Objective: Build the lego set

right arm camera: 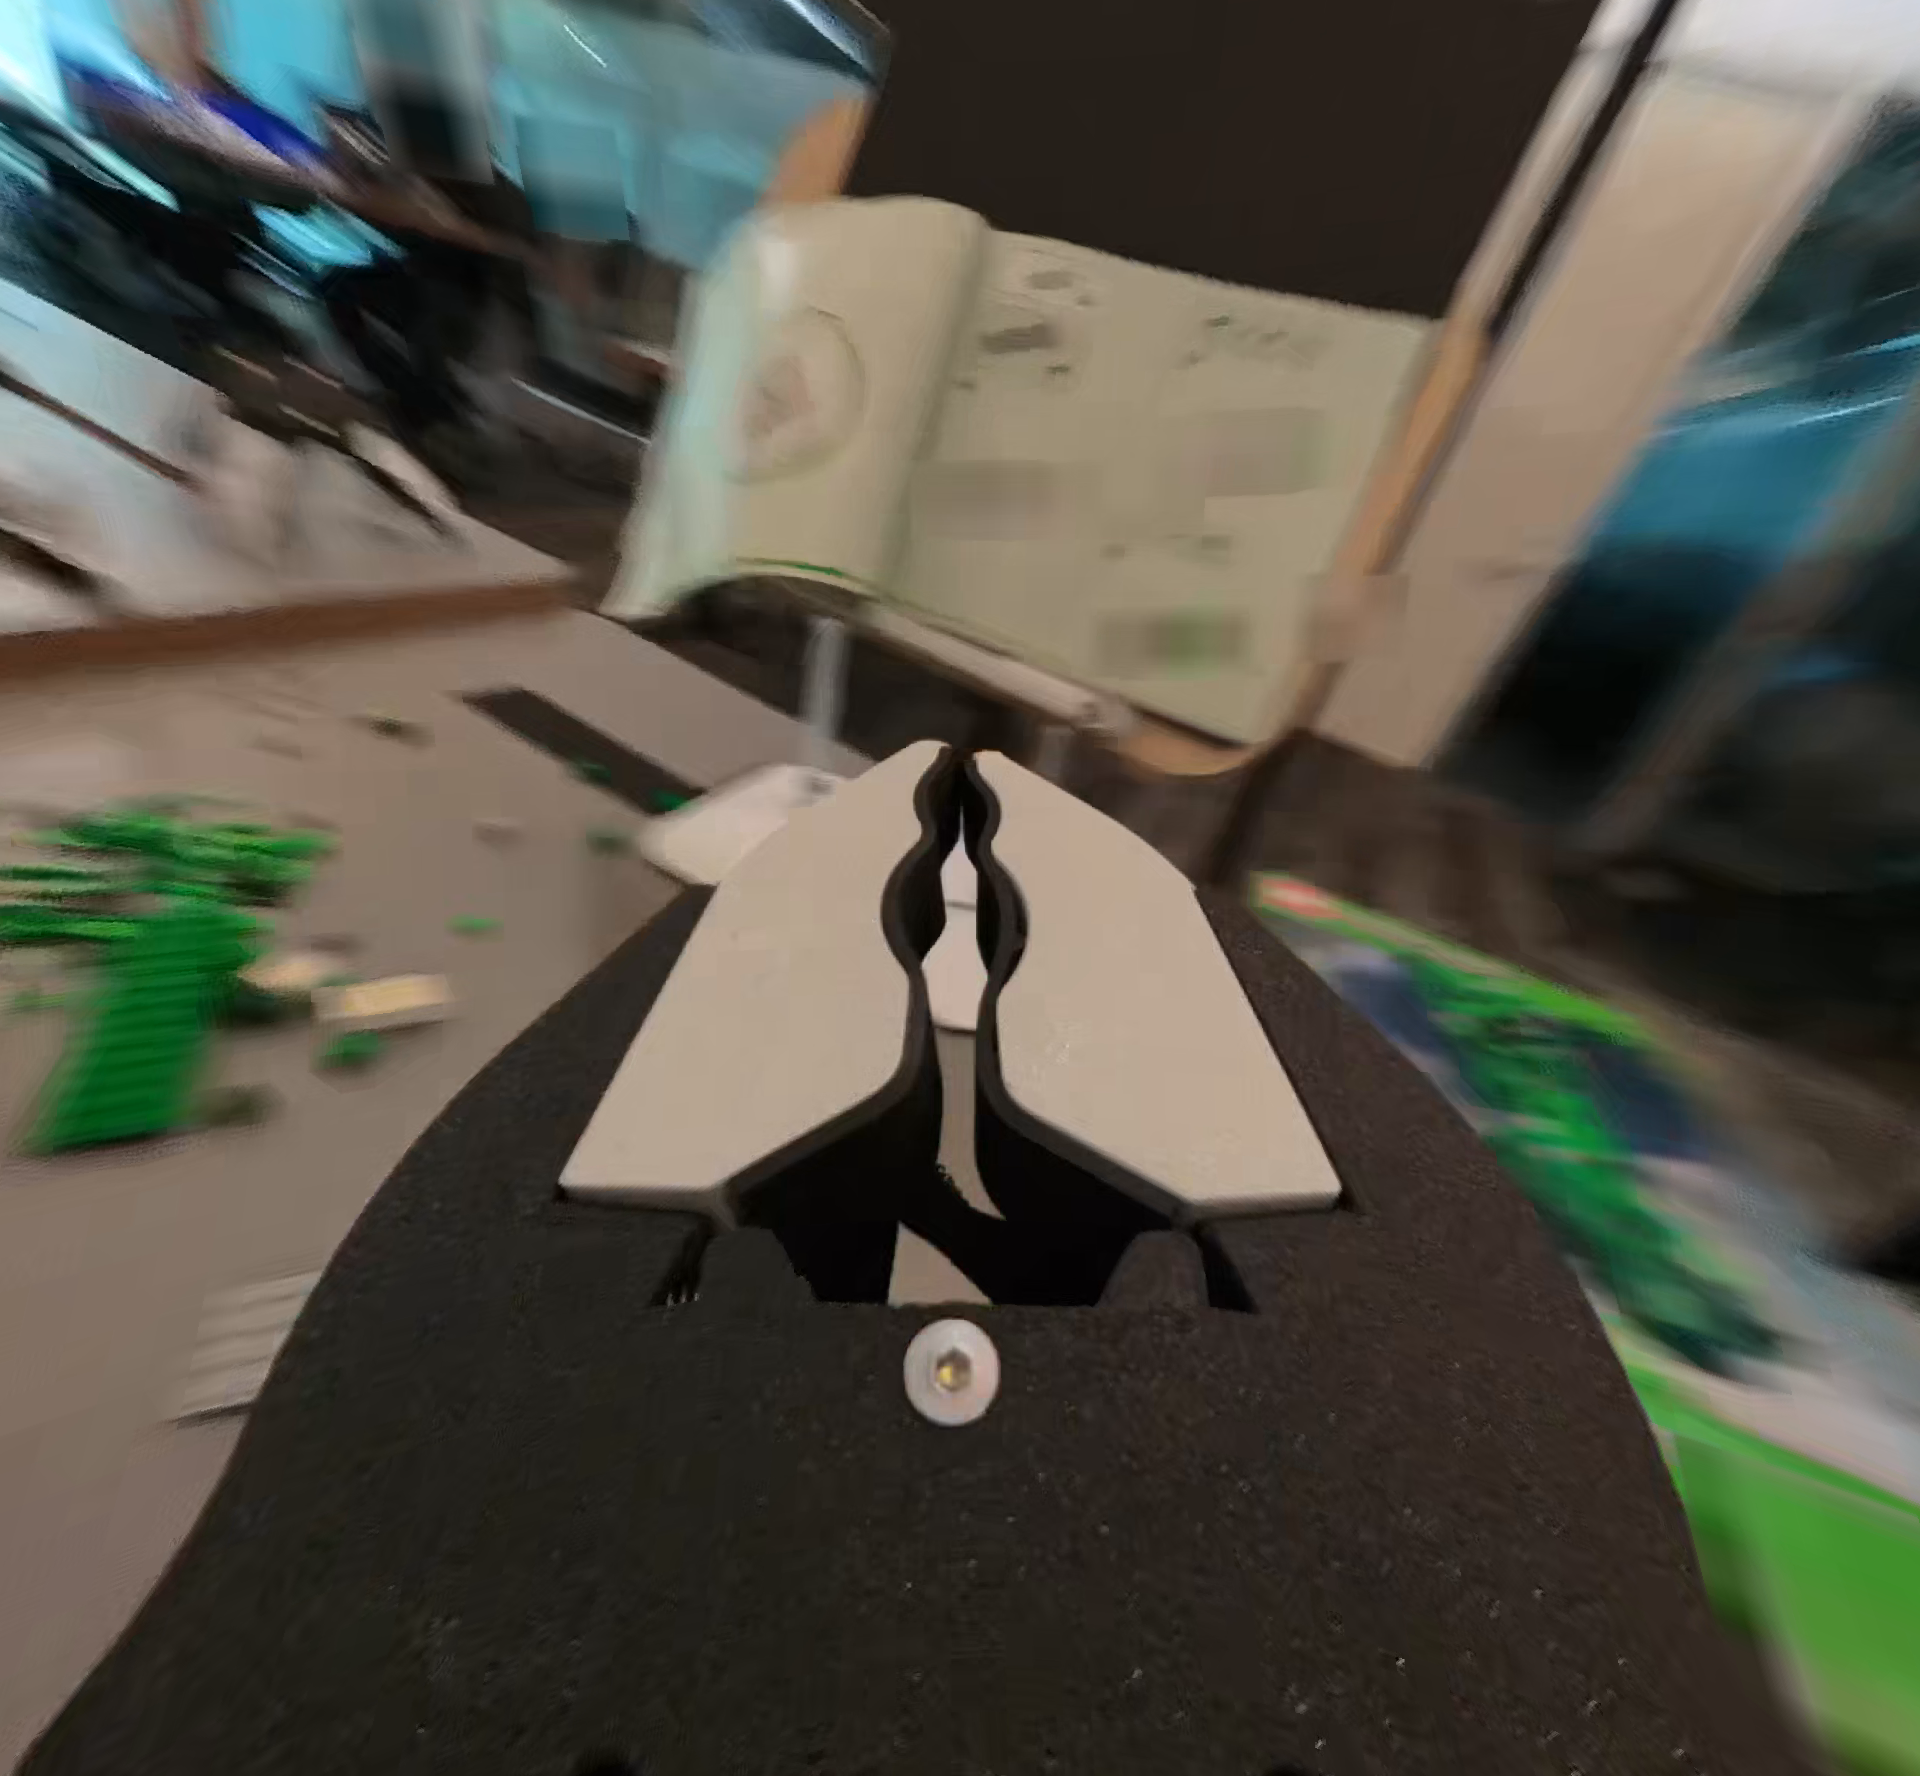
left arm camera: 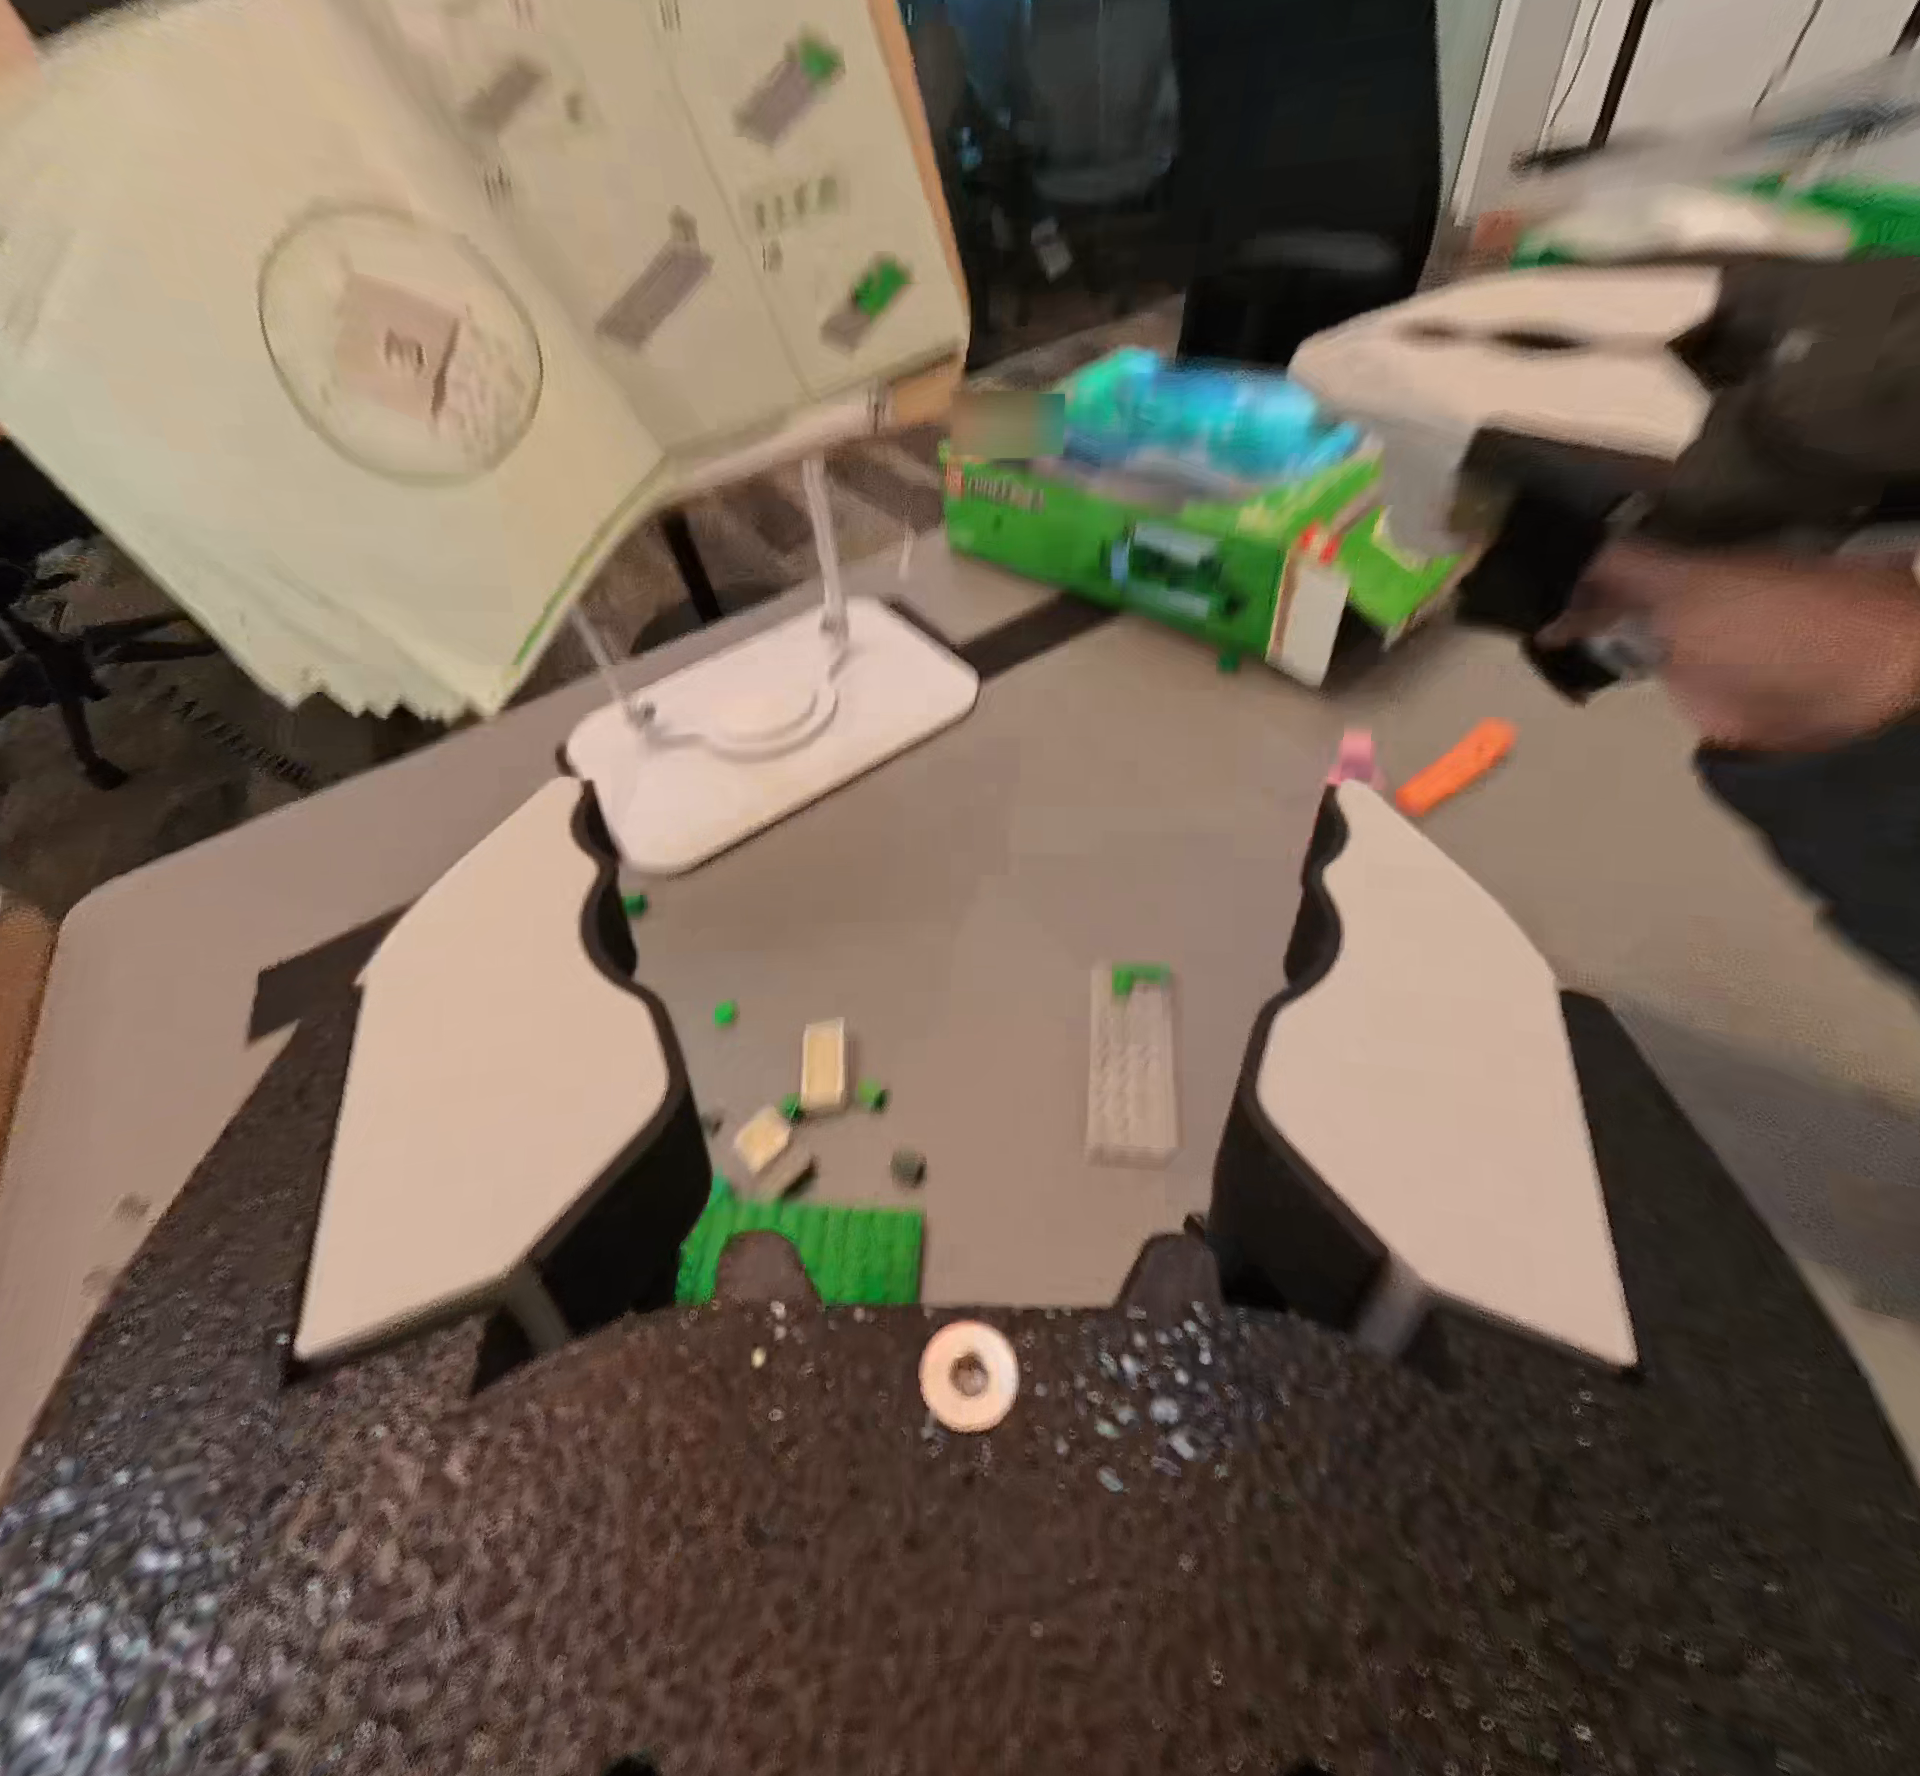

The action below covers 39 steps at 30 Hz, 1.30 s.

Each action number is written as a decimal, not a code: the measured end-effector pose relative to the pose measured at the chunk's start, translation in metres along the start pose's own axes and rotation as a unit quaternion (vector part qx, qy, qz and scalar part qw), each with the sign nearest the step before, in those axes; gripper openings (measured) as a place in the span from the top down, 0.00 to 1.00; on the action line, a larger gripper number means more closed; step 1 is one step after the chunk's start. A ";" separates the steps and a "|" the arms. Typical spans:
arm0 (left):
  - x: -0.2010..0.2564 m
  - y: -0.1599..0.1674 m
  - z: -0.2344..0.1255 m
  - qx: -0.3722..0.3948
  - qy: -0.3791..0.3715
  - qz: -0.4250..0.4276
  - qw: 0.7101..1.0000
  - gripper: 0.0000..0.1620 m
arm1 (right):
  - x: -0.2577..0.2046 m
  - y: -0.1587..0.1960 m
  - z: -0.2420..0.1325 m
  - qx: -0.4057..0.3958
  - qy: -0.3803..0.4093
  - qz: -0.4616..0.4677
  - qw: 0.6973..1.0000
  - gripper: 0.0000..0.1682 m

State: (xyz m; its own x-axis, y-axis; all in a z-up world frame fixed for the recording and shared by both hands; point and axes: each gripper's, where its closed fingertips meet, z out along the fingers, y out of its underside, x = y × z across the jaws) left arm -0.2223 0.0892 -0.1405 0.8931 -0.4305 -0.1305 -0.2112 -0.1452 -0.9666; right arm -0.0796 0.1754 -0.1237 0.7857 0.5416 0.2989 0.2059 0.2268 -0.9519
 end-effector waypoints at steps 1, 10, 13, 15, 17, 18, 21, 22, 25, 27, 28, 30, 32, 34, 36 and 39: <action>-0.001 0.021 -0.005 -0.022 0.002 0.014 1.000 0.24 | -0.018 0.006 -0.005 0.013 -0.061 0.051 0.997 1.00; 0.027 0.114 -0.044 -0.035 0.016 0.068 0.997 0.39 | -0.092 0.101 -0.070 -0.123 -0.316 0.142 0.930 0.71; 0.028 0.113 -0.046 -0.036 0.004 0.068 0.997 0.38 | -0.084 0.105 -0.074 -0.111 -0.305 0.144 0.935 0.71; 0.023 0.117 -0.047 -0.060 -0.013 0.062 0.996 0.33 | -0.083 0.109 -0.078 -0.139 -0.311 0.155 0.927 0.69; 0.018 0.121 -0.050 -0.072 -0.025 0.042 0.996 0.30 | -0.079 0.108 -0.080 -0.152 -0.311 0.156 0.925 0.68; 0.017 0.123 -0.052 -0.073 -0.026 0.026 0.997 0.30 | -0.076 0.106 -0.080 -0.154 -0.309 0.148 0.927 0.68; 0.020 0.129 -0.059 -0.079 -0.017 -0.018 0.997 0.29 | -0.077 0.102 -0.088 -0.171 -0.342 0.141 0.913 0.69; 0.023 0.132 -0.062 -0.085 -0.014 -0.026 0.996 0.29 | -0.083 0.101 -0.095 -0.180 -0.372 0.144 0.899 0.69; 0.029 0.139 -0.078 -0.105 -0.007 -0.031 0.994 0.30 | -0.104 0.105 -0.116 -0.196 -0.459 0.135 0.856 0.73; 0.025 0.143 -0.094 -0.116 -0.028 -0.022 0.993 0.31 | -0.114 0.112 -0.119 -0.202 -0.475 0.108 0.850 0.73; 0.021 0.145 -0.102 -0.122 -0.042 -0.020 0.991 0.30 | -0.119 0.115 -0.119 -0.200 -0.479 0.094 0.850 0.73; 0.009 0.149 -0.117 -0.125 -0.081 -0.020 0.989 0.28 | -0.127 0.116 -0.112 -0.179 -0.477 0.076 0.857 0.73; -0.007 0.146 -0.133 -0.091 -0.137 -0.017 0.986 0.28 | -0.130 0.111 -0.096 -0.140 -0.451 0.078 0.878 0.70; -0.013 0.144 -0.142 -0.049 -0.161 -0.035 0.985 0.31 | -0.130 0.107 -0.084 -0.096 -0.423 0.077 0.898 0.71; -0.011 0.146 -0.136 -0.036 -0.155 -0.055 0.986 0.31 | -0.128 0.107 -0.076 -0.064 -0.390 0.064 0.916 0.71; -0.015 0.144 -0.112 -0.054 -0.158 -0.029 0.986 0.29 | -0.113 0.096 -0.069 0.019 -0.298 0.033 0.954 0.73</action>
State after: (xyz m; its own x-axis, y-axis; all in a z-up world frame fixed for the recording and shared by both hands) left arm -0.3109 -0.0248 -0.2535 0.9802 -0.1223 -0.1554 -0.1830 -0.2632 -0.9472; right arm -0.1088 0.0803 -0.2531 0.3223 0.9172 0.2344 0.1377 0.1996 -0.9702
